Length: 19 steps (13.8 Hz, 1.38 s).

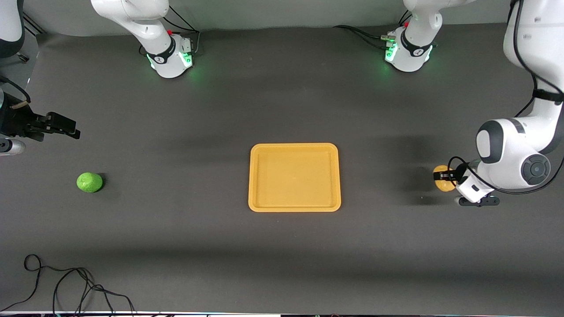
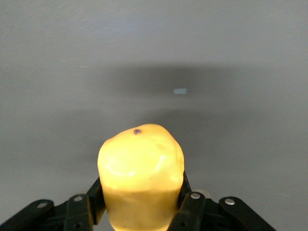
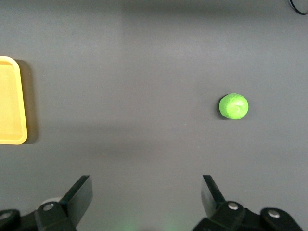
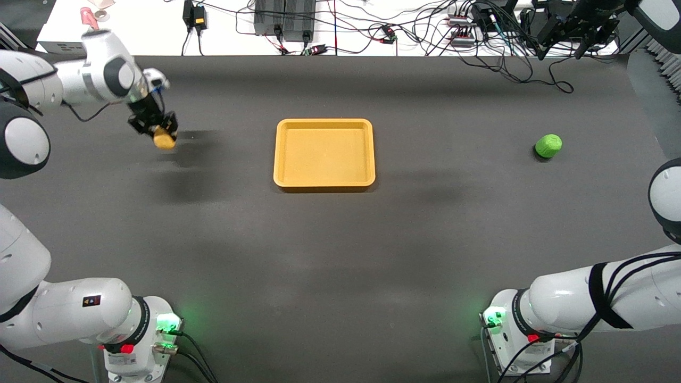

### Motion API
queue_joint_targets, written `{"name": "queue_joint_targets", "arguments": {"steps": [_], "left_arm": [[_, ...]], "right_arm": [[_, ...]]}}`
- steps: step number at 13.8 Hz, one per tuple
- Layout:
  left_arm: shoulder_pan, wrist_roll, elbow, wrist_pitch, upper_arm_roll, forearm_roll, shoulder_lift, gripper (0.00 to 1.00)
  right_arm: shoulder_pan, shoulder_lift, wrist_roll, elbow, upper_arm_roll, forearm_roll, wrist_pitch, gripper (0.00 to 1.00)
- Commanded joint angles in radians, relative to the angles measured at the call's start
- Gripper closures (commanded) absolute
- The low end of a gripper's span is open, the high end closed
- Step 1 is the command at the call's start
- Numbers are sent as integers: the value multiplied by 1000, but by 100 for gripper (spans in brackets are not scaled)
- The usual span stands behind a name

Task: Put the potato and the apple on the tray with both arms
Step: 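Carry the potato onto the tray and release it with the left gripper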

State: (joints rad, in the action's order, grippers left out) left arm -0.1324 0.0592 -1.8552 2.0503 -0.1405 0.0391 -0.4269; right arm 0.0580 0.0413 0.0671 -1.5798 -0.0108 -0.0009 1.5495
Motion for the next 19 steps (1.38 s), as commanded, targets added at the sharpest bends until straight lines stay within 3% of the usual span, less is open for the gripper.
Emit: {"name": "queue_joint_targets", "arguments": {"steps": [1, 3, 6, 9, 12, 15, 16, 17, 19], "left_arm": [[115, 291, 100, -79, -77, 10, 17, 62], [196, 410, 117, -70, -122, 31, 5, 62], [368, 535, 120, 46, -125, 32, -61, 62], [491, 700, 122, 164, -117, -40, -171, 62], [494, 720, 123, 180, -119, -67, -213, 57], [494, 720, 146, 179, -119, -97, -233, 44], [494, 720, 148, 176, -119, -99, -231, 31], [494, 717, 148, 175, -119, -100, -230, 3], [494, 722, 163, 166, -119, -100, -230, 0]], "right_arm": [[3, 14, -12, 27, -5, 15, -8, 0], [5, 14, -6, 26, -5, 13, -6, 0], [17, 12, 69, 23, 26, 6, 9, 0], [13, 11, 284, -26, 194, 15, 85, 0], [17, 34, 390, -34, 283, 13, 151, 0], [17, 46, 402, -86, 313, 15, 210, 0], [17, 42, 402, -135, 315, 16, 257, 0], [17, 48, 402, -188, 316, 18, 327, 0], [17, 69, 404, -317, 330, 39, 519, 0]]}}
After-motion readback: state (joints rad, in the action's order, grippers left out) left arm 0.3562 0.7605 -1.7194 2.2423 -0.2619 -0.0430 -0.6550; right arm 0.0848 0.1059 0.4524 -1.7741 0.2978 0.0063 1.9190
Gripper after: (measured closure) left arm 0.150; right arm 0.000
